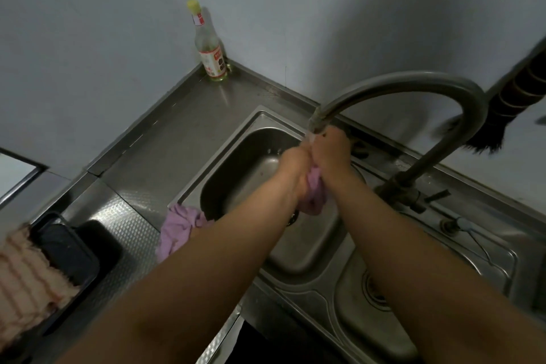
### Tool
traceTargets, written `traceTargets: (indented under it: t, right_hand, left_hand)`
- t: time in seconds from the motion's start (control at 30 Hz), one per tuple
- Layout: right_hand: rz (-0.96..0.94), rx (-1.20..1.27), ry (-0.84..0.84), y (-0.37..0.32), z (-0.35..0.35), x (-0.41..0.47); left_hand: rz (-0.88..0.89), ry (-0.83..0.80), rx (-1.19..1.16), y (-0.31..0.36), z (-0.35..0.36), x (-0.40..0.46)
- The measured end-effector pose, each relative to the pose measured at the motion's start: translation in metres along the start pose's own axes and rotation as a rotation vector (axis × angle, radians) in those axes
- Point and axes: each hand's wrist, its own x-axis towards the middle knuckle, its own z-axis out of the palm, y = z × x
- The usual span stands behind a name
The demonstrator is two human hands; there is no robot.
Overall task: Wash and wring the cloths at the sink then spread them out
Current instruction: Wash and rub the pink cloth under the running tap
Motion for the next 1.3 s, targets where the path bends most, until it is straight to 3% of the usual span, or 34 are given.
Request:
traceTargets:
  t: [0.13,0.2,0.27,0.33,0.43,0.5,0.57,0.67,0.73,0.83,0.93,1.13,1.23,1.3]
  right_hand:
    - [-0.001,0.052,-0.019,-0.005,0.006,-0.014]
    - [-0.019,0.004,-0.038,-0.005,0.008,-0.015]
    - [-0.046,-0.125,-0.001,0.005,-0.002,0.007]
    - [-0.030,-0.102,-0.010,0.012,-0.017,0.027]
    - [0.019,-0.069,-0.205,0.016,-0.031,0.036]
    - [0.083,-0.100,-0.356,0.011,-0.036,0.038]
    - [0.125,-0.179,-0.511,0.009,-0.045,0.036]
    - [0.048,-0.386,-0.818,0.016,-0.064,0.038]
    - [0.009,-0.276,-0.881,0.029,-0.073,0.044]
    - [-0.029,0.180,-0.709,0.040,-0.070,0.046]
    - [-0.007,0.437,-0.542,0.038,-0.057,0.037]
    - [-0.029,0.411,-0.155,0.014,-0.039,0.016]
    - [0.021,0.300,-0.168,0.003,-0.014,-0.007]
    - [-0.046,0.104,-0.169,0.001,-0.002,-0.018]
  left_hand:
    - [0.025,-0.018,-0.005,0.006,-0.005,0.012]
    - [-0.063,-0.069,0.041,0.008,-0.009,0.021]
    - [-0.221,-0.183,0.149,0.003,-0.016,0.028]
    - [-0.273,-0.379,0.297,0.004,-0.026,0.028]
    - [-0.143,-0.537,0.794,0.028,-0.047,0.025]
    - [-0.040,-0.532,1.245,0.045,-0.057,0.021]
    - [0.114,-0.474,1.465,0.058,-0.068,0.024]
    - [0.285,-0.442,1.332,0.075,-0.086,0.027]
    - [0.366,-0.426,1.137,0.077,-0.096,0.032]
    - [0.388,-0.394,0.873,0.064,-0.093,0.036]
    - [0.392,-0.280,0.865,0.049,-0.079,0.042]
    - [0.250,-0.117,0.504,0.035,-0.049,0.042]
    - [0.050,-0.055,0.274,0.028,-0.030,0.035]
    - [0.047,-0.057,0.191,0.020,-0.022,0.026]
